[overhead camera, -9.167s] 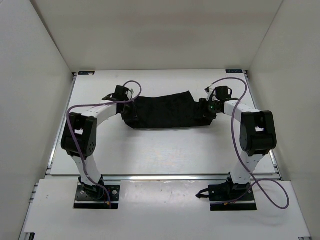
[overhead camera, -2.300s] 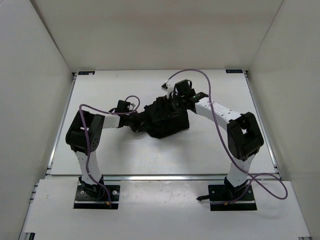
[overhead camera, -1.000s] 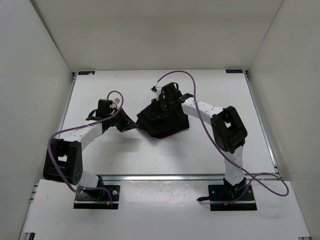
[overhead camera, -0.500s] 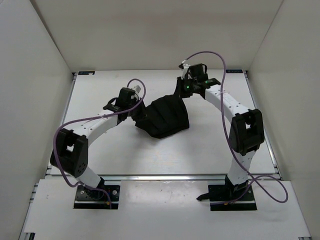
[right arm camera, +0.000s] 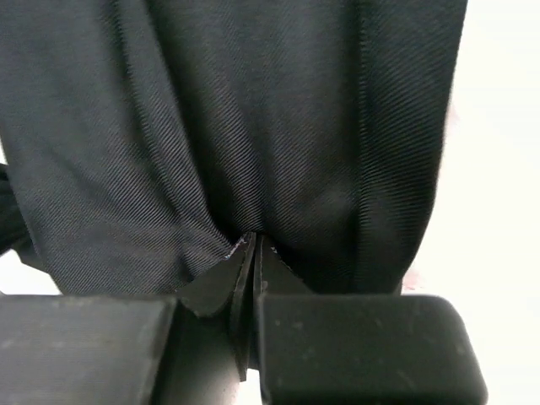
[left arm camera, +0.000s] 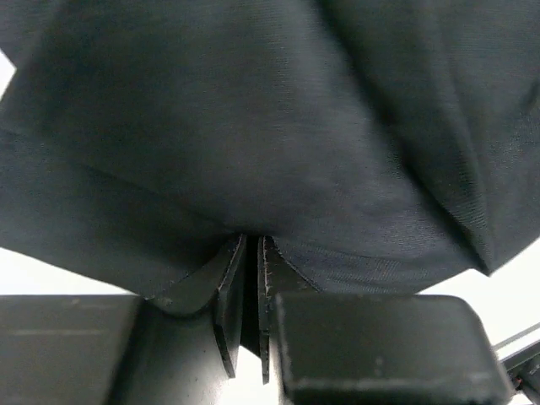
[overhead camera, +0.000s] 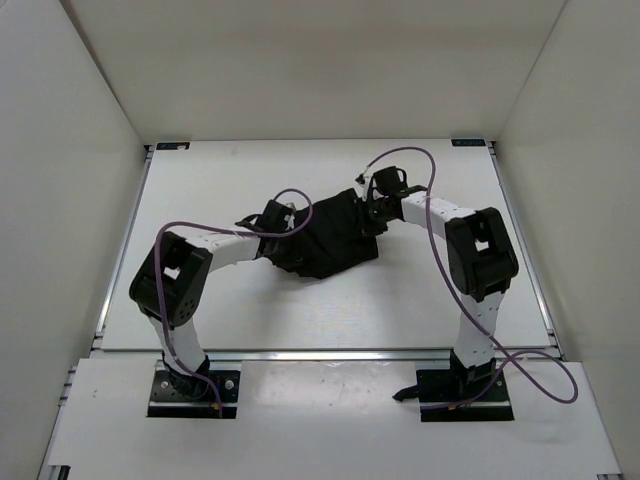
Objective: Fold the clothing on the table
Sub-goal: Fold the skirt
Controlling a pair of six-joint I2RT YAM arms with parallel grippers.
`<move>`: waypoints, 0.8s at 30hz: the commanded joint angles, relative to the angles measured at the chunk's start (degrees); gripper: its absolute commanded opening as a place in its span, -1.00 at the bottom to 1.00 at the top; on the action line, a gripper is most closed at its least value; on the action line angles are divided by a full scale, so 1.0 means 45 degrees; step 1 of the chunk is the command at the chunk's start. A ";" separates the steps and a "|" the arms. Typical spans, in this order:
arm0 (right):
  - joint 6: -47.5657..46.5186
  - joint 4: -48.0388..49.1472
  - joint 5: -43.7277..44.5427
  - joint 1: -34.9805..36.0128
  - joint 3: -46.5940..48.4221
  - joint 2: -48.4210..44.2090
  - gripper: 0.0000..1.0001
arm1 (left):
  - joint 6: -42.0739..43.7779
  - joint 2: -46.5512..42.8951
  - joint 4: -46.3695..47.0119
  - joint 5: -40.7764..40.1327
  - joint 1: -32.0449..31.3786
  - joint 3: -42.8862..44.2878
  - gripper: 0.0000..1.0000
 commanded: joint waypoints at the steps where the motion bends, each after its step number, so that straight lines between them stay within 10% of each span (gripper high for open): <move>1: -0.0273 0.0133 -0.0064 -0.0319 0.0664 -0.0069 -1.00 | 0.0474 -0.0624 -0.0298 -0.0730 0.0523 -0.0052 -0.54; 5: 0.0175 0.0638 -0.0767 -0.0923 0.0800 -0.1256 -0.90 | 0.0902 -0.1560 -0.0688 -0.0653 0.1186 0.0259 -0.23; 8: 0.0723 0.0466 -0.1197 -0.1686 0.1094 -0.2098 0.29 | 0.1468 -0.2186 -0.1564 0.0050 0.2123 0.1175 0.34; 10: 0.0646 -0.0081 -0.0791 -0.1979 0.1504 -0.2568 0.64 | 0.2132 -0.2790 -0.2309 -0.0280 0.2320 0.1742 0.98; 12: 0.0373 -0.0471 0.0298 -0.2039 0.1603 -0.3268 0.98 | 0.3010 -0.3258 -0.3399 -0.1466 0.2302 0.2483 0.97; 24: -0.0233 -0.1665 0.2512 -0.2839 -0.2241 -0.6143 0.99 | 0.4732 -0.5408 -0.5475 -0.3113 0.2925 0.1923 0.98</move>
